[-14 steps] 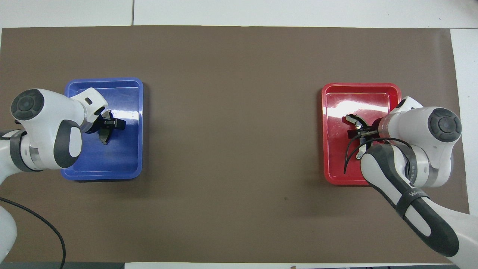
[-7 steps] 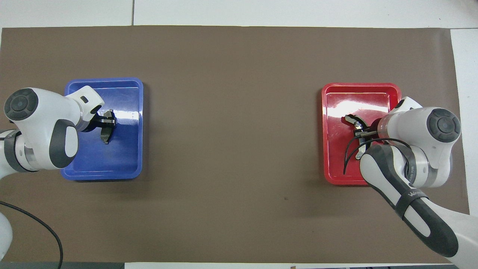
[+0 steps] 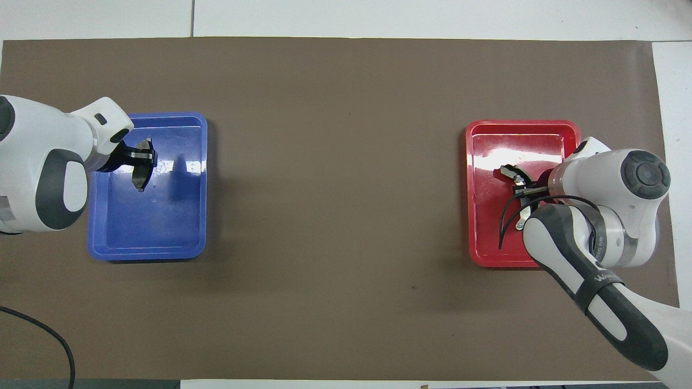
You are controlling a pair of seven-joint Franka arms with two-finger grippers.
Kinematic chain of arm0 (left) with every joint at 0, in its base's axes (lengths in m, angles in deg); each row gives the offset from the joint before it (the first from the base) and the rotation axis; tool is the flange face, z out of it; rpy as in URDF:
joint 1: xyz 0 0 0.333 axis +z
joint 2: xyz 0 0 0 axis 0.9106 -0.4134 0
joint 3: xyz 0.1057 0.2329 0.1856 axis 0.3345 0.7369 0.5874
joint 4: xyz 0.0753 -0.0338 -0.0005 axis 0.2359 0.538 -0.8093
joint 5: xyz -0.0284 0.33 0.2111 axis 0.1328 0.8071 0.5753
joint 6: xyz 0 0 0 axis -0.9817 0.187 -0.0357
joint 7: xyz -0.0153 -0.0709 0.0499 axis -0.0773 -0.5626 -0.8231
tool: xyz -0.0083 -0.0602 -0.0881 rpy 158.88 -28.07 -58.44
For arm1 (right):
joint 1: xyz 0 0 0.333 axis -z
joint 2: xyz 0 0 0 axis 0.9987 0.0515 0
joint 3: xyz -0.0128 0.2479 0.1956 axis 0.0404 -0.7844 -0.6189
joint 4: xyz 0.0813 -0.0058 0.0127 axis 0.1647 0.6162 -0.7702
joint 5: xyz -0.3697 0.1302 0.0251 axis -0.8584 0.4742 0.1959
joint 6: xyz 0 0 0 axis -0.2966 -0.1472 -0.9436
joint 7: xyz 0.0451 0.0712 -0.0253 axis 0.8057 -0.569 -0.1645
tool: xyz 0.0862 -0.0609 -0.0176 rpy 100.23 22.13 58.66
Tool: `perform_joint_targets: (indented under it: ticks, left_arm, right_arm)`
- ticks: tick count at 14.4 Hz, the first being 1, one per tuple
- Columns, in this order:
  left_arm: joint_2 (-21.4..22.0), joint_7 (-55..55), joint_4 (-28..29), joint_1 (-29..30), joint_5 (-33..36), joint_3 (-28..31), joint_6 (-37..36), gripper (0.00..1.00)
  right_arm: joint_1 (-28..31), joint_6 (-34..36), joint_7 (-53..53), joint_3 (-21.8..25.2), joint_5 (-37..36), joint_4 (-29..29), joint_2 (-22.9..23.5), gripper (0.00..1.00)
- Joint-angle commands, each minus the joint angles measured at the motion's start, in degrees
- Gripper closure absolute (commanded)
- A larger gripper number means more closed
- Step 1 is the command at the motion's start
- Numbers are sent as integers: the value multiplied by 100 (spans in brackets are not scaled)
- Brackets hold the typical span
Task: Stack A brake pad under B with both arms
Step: 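Lift the dark pad with the left gripper while the right gripper lifts the curved pad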
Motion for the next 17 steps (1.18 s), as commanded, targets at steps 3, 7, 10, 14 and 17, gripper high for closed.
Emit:
perform_joint_targets:
  ticks: [3,7,10,14,17]
  left_arm:
    - [-51,-274,-436,-869,-65,24,-275,99]
    - [-42,-1505,-409,-1923,-56,33,-117,99]
    - [-121,-1550,-339,-2215,-56,33,155,99]
    - [-428,-2373,-189,-2548,-56,33,490,99]
    - [-876,-3359,-189,-2988,-56,33,981,99]
  right_arm:
    - [-11,1008,-4,-35,163,-854,-154,100]
    - [-73,1571,-3,-35,145,-1487,-118,100]
    - [-186,1853,58,-35,145,-1822,-74,100]
    - [-468,1951,515,-35,145,-1972,-31,100]
    - [-486,1907,541,-35,145,-1946,-4,100]
